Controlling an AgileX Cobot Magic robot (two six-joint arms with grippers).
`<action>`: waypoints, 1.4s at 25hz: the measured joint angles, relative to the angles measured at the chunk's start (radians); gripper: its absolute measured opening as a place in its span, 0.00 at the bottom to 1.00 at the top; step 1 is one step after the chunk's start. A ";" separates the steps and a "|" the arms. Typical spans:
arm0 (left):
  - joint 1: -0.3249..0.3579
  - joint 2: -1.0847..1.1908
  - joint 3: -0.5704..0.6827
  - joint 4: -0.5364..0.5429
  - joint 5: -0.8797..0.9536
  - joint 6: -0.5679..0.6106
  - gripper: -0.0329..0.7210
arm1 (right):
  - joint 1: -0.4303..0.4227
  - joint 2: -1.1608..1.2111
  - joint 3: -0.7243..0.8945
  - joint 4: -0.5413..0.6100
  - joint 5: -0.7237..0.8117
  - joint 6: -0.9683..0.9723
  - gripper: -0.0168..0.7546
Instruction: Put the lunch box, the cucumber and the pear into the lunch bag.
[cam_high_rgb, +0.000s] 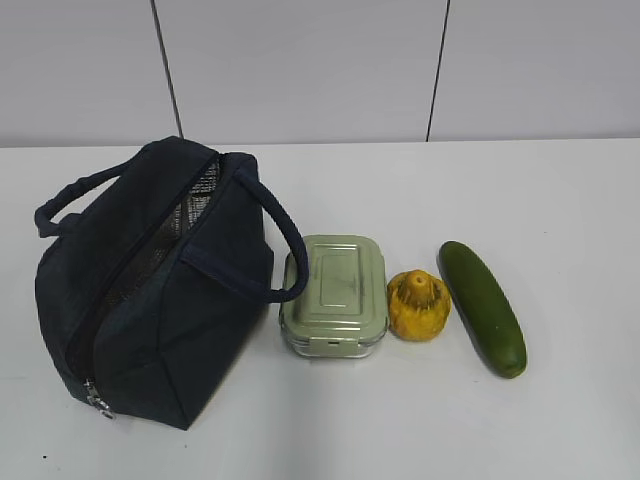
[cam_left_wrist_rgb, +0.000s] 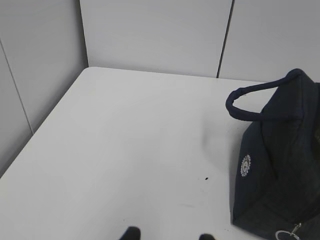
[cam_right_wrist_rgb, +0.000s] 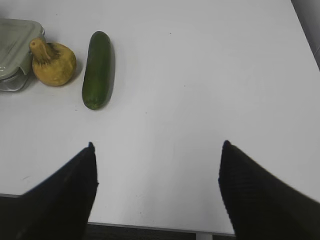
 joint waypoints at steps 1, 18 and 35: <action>0.000 0.000 0.000 0.000 0.000 0.000 0.35 | 0.000 0.000 0.000 0.000 0.000 0.000 0.78; 0.000 0.000 0.000 0.000 0.000 0.000 0.35 | 0.000 0.057 -0.008 0.078 -0.026 0.000 0.78; -0.017 0.027 0.000 -0.136 0.002 0.006 0.36 | 0.000 0.964 -0.209 0.123 -0.397 -0.021 0.78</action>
